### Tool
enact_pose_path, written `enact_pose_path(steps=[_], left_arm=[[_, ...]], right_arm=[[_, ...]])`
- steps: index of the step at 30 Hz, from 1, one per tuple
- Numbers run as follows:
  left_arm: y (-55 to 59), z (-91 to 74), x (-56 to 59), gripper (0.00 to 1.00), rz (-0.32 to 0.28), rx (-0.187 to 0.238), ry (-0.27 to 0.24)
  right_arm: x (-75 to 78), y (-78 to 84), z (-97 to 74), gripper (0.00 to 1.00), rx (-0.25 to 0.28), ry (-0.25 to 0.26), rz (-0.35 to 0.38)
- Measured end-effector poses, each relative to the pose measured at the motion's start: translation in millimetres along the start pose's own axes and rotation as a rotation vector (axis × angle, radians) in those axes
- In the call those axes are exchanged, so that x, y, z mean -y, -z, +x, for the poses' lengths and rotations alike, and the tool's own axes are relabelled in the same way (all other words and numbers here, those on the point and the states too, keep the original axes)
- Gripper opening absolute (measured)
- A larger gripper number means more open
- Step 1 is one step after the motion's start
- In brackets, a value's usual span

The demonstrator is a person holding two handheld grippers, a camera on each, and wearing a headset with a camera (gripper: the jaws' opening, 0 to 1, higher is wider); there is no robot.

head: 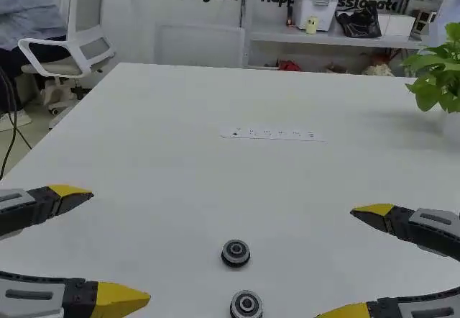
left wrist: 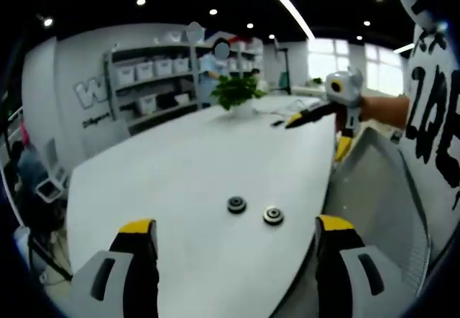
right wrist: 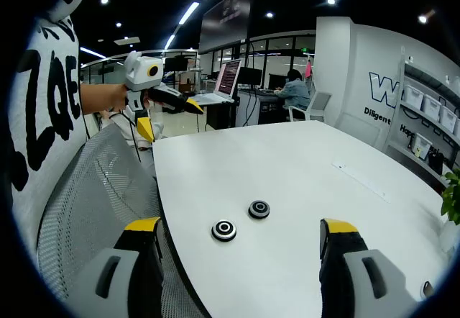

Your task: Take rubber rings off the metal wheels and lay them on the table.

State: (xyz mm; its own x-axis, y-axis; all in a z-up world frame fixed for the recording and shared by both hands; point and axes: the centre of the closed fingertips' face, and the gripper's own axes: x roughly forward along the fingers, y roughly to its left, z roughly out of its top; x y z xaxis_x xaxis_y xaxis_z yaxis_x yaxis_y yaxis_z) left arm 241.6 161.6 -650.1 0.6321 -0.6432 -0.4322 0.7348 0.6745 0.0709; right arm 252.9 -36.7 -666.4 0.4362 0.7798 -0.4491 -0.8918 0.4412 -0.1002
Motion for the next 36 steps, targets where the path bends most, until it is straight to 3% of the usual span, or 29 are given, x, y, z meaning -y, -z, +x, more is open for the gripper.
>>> enact_pose_path(steps=[36], left_arm=[[1.5,-0.4,0.3,0.90,0.004,-0.018,0.006]], right_arm=[[-0.1,0.5,0.1,0.85,-0.006,-0.014,-0.016]])
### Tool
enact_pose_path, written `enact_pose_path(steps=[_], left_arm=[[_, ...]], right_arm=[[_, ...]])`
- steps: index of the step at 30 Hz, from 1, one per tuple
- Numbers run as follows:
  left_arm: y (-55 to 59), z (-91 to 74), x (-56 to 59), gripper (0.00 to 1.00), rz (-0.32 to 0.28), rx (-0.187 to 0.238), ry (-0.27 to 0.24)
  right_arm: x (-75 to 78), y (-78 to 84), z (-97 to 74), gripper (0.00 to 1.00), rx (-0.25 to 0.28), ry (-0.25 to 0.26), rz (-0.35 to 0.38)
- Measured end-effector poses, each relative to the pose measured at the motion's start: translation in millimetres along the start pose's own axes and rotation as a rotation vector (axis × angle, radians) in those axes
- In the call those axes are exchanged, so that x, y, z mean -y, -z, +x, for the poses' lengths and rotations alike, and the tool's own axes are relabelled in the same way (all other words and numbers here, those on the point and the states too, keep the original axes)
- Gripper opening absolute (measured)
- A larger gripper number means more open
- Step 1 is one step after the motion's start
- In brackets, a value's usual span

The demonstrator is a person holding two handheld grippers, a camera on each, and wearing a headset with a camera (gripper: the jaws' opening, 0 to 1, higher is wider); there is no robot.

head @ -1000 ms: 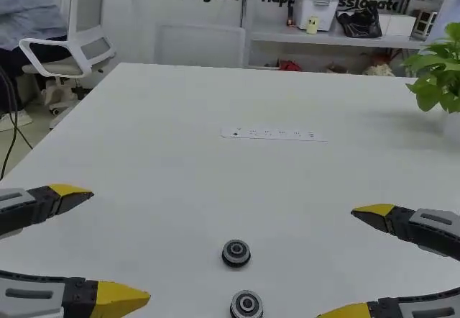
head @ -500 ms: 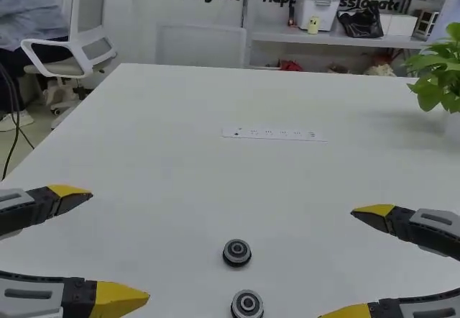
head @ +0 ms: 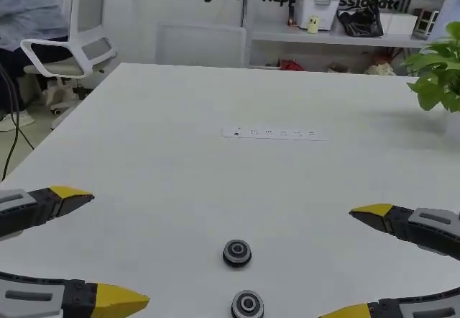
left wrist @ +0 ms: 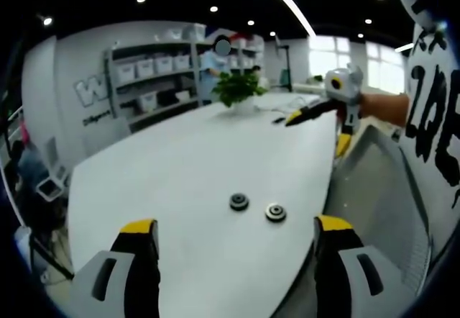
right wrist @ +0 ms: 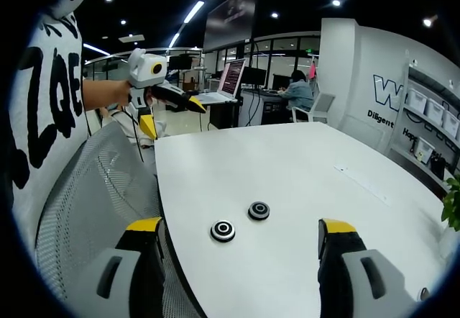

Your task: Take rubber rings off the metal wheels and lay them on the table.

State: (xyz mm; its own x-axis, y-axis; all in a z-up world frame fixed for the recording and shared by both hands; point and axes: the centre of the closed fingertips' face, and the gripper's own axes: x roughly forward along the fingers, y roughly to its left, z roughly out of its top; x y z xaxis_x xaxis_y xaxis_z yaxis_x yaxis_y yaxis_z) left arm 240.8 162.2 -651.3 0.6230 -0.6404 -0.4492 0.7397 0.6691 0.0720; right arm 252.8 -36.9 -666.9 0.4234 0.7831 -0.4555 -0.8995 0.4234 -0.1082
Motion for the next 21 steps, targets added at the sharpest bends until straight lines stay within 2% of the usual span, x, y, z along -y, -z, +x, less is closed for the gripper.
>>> enact_pose_path(steps=[21], left_arm=[[-1.3,3.1,-0.8,0.90,0.008,0.000,0.009]], right_arm=[[0.2,-2.5,-1.1,0.83,0.008,-0.005,-0.013]])
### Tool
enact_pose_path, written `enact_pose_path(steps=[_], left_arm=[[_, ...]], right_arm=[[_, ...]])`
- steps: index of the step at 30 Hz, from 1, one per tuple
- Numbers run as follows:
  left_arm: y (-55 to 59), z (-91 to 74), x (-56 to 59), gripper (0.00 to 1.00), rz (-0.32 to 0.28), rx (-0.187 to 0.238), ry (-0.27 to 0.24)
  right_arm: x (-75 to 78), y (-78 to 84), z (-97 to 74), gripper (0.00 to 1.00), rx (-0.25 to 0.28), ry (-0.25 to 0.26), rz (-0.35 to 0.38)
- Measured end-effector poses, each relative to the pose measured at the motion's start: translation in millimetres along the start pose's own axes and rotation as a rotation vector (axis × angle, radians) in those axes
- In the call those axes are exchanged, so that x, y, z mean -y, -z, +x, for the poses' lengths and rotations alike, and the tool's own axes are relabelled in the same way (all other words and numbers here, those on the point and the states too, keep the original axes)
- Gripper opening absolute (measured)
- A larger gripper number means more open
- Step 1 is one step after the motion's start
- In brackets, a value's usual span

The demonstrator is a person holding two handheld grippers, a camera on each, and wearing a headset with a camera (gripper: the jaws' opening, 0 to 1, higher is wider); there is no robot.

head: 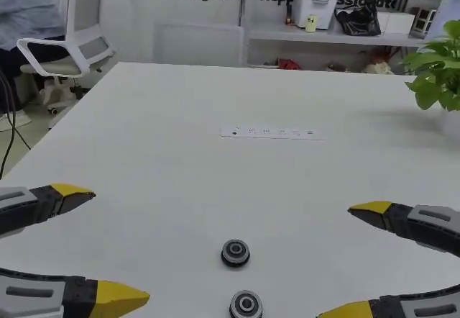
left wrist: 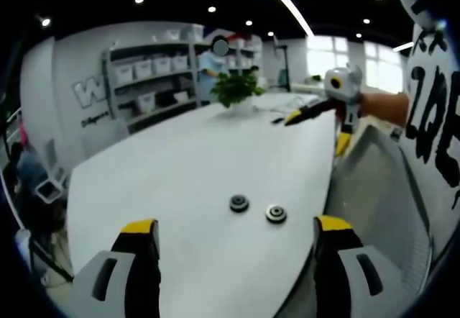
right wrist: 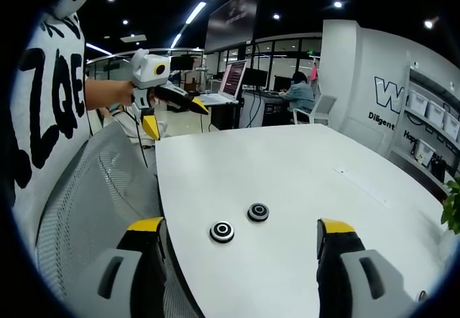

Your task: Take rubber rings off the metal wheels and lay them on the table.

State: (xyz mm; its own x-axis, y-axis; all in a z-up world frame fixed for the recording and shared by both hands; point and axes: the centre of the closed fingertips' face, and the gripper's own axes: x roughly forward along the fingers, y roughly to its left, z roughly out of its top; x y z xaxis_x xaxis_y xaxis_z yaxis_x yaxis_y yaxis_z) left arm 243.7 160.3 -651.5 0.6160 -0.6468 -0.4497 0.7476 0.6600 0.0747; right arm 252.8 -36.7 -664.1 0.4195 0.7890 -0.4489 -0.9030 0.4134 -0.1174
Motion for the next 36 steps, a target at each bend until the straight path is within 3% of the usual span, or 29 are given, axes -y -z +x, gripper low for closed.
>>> enact_pose_path(steps=[18,36], left_arm=[[-5.3,5.1,0.7,0.90,0.026,-0.001,0.011],[-16.6,21.2,-1.1,0.87,0.066,-0.005,0.048]], right_arm=[[8.9,-3.3,-1.0,0.81,0.002,0.003,-0.021],[16.7,-10.0,10.6,0.76,0.025,-0.041,-0.060]])
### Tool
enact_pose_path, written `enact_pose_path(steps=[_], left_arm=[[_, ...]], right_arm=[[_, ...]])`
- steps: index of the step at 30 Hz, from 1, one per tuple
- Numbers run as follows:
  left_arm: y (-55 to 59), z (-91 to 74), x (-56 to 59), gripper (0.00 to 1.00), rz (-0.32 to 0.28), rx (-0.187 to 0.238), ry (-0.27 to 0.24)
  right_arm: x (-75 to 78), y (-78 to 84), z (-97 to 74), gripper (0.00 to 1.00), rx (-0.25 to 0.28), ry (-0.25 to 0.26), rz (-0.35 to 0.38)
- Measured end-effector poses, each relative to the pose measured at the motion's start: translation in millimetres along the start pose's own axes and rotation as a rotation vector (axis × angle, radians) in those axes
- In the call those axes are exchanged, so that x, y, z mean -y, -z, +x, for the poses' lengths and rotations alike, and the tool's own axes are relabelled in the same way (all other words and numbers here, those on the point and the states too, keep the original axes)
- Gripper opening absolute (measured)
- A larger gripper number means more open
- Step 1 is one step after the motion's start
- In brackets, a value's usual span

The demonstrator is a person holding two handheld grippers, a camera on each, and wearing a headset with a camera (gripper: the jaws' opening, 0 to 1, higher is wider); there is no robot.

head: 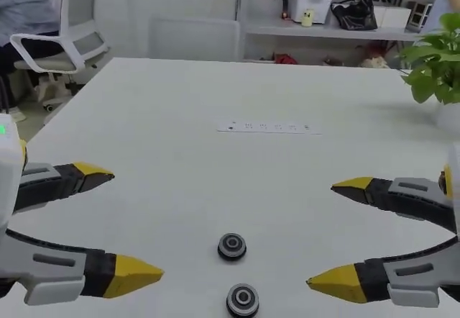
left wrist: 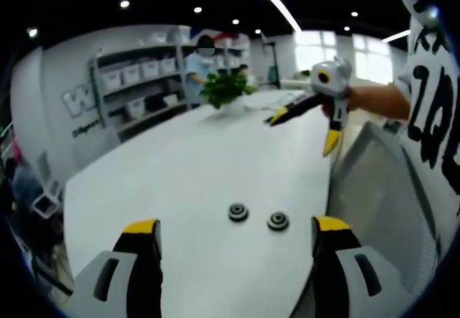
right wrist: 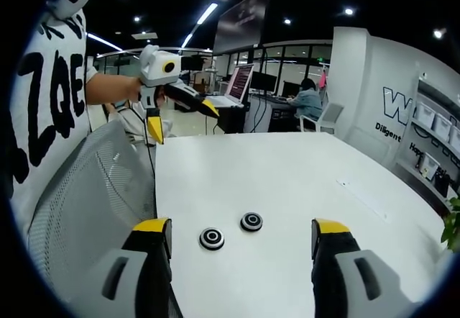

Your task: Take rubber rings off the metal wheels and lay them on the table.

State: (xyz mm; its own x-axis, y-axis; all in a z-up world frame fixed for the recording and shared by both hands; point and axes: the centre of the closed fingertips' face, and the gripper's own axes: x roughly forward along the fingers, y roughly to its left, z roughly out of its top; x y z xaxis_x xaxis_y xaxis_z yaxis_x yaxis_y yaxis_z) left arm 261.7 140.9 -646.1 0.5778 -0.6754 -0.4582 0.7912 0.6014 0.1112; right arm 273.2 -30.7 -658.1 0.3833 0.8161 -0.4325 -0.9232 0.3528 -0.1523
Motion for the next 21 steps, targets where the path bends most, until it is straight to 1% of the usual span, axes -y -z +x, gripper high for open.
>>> enact_pose_path(steps=[2,7,10,21], left_arm=[[-0.9,2.4,-0.9,0.87,0.003,-0.001,0.004],[-2.7,7.6,-1.5,0.85,0.009,-0.003,0.016],[-3.9,10.8,-1.9,0.85,0.013,-0.001,0.023],[-7.4,22.9,-1.1,0.82,0.026,0.001,0.056]], right_arm=[[0.8,-1.6,0.8,0.75,0.008,-0.007,-0.008],[5.0,0.3,4.0,0.73,0.004,-0.018,-0.007],[5.4,2.9,6.2,0.72,-0.005,-0.028,-0.012],[6.2,3.4,15.7,0.70,-0.001,-0.070,-0.014]])
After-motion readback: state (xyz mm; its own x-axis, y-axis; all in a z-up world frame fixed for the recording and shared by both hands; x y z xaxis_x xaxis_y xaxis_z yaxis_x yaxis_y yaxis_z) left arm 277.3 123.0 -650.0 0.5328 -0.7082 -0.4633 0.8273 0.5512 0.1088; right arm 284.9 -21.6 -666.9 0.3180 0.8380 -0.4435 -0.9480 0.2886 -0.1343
